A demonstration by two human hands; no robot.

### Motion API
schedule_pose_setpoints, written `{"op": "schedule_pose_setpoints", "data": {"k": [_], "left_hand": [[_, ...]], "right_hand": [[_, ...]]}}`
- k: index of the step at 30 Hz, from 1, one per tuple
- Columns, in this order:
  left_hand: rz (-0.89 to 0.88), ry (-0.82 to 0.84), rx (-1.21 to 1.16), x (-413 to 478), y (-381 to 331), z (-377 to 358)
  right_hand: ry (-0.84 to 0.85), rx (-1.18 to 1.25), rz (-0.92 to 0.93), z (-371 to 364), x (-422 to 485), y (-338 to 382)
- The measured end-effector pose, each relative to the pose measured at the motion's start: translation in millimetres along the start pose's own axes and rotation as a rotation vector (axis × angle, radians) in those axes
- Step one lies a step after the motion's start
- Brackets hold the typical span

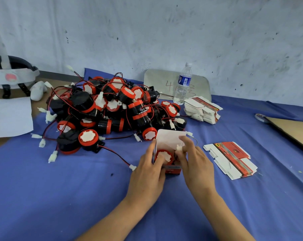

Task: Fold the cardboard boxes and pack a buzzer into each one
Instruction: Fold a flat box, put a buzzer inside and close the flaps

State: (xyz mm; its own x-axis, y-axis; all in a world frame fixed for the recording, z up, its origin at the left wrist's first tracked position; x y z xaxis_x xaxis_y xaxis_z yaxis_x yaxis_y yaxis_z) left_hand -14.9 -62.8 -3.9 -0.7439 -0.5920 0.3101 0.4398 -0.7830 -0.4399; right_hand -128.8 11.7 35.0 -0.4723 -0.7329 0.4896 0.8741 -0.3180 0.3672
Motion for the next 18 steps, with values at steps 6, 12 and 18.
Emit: {"op": "schedule_pose_setpoints", "data": {"k": [6,12,18], "left_hand": [[0.014,0.013,-0.001,-1,-2,0],[0.014,0.013,-0.007,-1,-2,1],[-0.064,-0.062,-0.076,-1,-2,3]], "right_hand": [[-0.194,-0.166,0.141,3,-3,5],[-0.069,-0.099,-0.011,-7,1,-4],[0.211,-0.057,0.018,-12,2,-10]]}}
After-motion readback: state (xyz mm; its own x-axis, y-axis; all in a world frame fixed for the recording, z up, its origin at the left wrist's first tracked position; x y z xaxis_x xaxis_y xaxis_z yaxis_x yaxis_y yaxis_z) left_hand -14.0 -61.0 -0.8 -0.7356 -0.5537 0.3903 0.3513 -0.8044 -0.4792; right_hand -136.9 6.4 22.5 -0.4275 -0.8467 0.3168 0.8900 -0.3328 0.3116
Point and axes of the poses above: each hand's wrist, its own x-axis towards the middle knuckle, its own z-axis out of the back of the hand, y = z × x, the point moved 4 cm from there along x, towards the middle knuckle, and after that the axes turned 7 degrees about y, right-handed, at the moved point
